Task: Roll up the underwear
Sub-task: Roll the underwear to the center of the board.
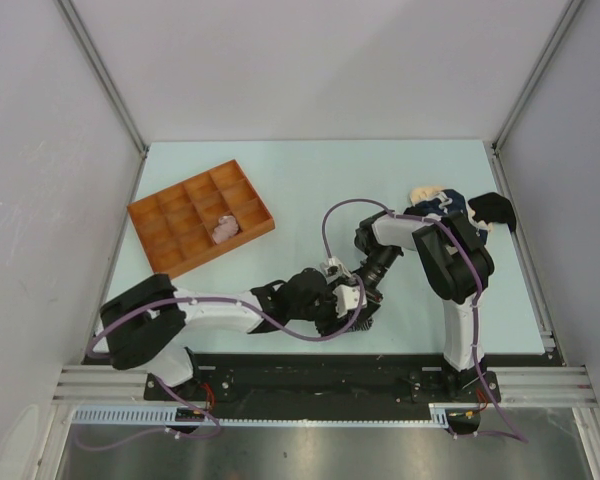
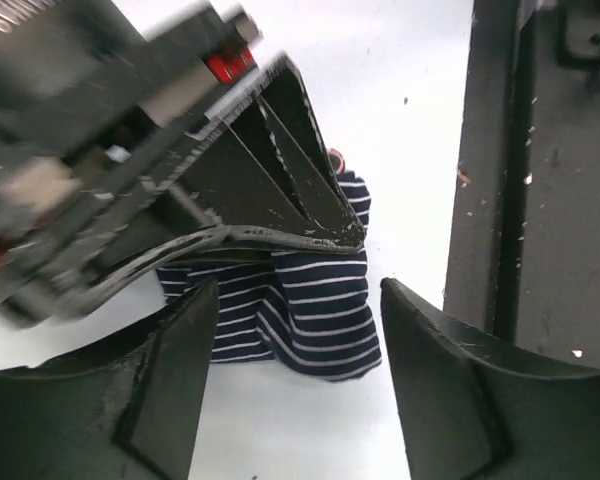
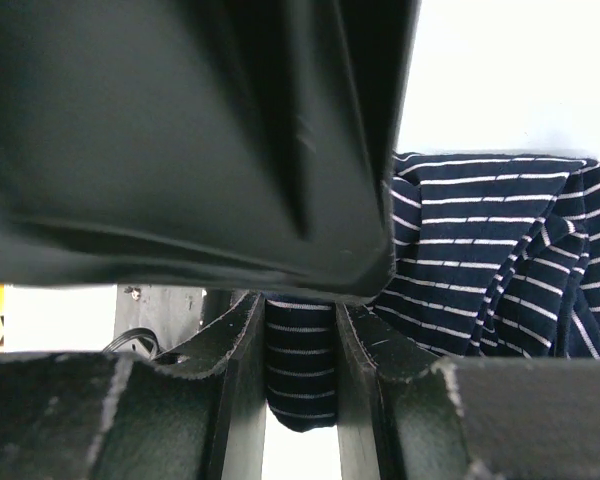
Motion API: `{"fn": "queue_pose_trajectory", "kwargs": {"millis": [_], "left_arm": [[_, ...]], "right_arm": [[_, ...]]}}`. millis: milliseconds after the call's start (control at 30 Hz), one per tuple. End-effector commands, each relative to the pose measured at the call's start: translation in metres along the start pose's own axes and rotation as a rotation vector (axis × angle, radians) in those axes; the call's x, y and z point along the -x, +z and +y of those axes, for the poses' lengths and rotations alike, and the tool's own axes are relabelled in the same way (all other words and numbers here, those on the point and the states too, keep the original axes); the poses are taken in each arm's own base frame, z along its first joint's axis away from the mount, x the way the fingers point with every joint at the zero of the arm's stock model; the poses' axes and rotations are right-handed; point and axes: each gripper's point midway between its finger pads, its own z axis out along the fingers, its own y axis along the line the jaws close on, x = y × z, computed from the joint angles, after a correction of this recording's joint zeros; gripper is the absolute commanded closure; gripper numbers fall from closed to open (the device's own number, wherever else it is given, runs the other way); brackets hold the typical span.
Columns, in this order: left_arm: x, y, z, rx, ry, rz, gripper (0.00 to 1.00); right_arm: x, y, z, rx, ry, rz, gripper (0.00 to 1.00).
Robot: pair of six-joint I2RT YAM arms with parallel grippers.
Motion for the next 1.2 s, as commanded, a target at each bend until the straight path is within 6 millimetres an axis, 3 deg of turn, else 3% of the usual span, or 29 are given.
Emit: {"fn": "queue_pose_trajectory", "kwargs": {"millis": [0, 167, 300, 333, 400, 533, 667, 800, 867, 933, 967, 1000, 1067, 1100, 1167], "left_arm": [[-0.008, 0.016, -0.01, -0.058, -0.032, 0.049, 0.35], [-0.021, 0.022, -0.014, -0.087, -0.044, 0.1, 0.62], [-0.031, 0.024, -0.016, -0.108, -0.056, 0.126, 0.97], [-0.031, 0.024, -0.017, -0.119, -0.065, 0.124, 1.0], [-0.036, 0.022, -0.011, -0.119, -0.101, 0.124, 1.0], [-0.037, 0.015, -0.004, -0.136, -0.193, 0.092, 1.0], [-0.045, 0.014, -0.002, -0.205, -0.304, 0.121, 1.0], [-0.057, 0.013, 0.005, -0.275, -0.459, 0.157, 1.0], [-0.06, 0.014, 0.009, -0.282, -0.549, 0.193, 1.0], [-0.074, 0.015, 0.014, -0.285, -0.628, 0.242, 1.0], [-0.07, 0.018, 0.019, -0.287, -0.637, 0.239, 1.0], [-0.078, 0.02, 0.023, -0.285, -0.672, 0.26, 1.0], [-0.08, 0.023, 0.027, -0.298, -0.711, 0.279, 0.99], [-0.086, 0.025, 0.026, -0.306, -0.737, 0.298, 1.0], [-0.088, 0.029, 0.03, -0.305, -0.758, 0.303, 0.99]], "right_arm": [[-0.002, 0.0, -0.001, -0.003, -0.001, 0.001, 0.72], [-0.003, 0.001, -0.001, -0.001, 0.001, 0.002, 0.72], [-0.001, 0.0, -0.001, -0.007, -0.001, -0.008, 0.66], [0.0, -0.003, -0.002, -0.016, 0.0, -0.02, 0.64], [0.008, -0.013, -0.002, -0.052, -0.017, -0.049, 0.6], [0.024, -0.051, -0.006, -0.19, -0.043, -0.156, 0.54], [0.025, -0.103, -0.01, -0.353, -0.053, -0.266, 0.52], [0.026, -0.128, 0.002, -0.446, -0.159, -0.283, 0.52], [0.03, -0.129, 0.02, -0.469, -0.254, -0.264, 0.51], [0.029, -0.115, 0.031, -0.462, -0.388, -0.215, 0.48], [0.032, -0.116, 0.038, -0.505, -0.471, -0.173, 0.45], [0.025, -0.102, 0.04, -0.49, -0.496, -0.144, 0.42], [0.031, -0.095, 0.038, -0.56, -0.643, -0.045, 0.35], [0.025, -0.075, 0.04, -0.533, -0.674, -0.003, 0.33], [0.029, -0.072, 0.032, -0.607, -0.77, 0.076, 0.28]]}}
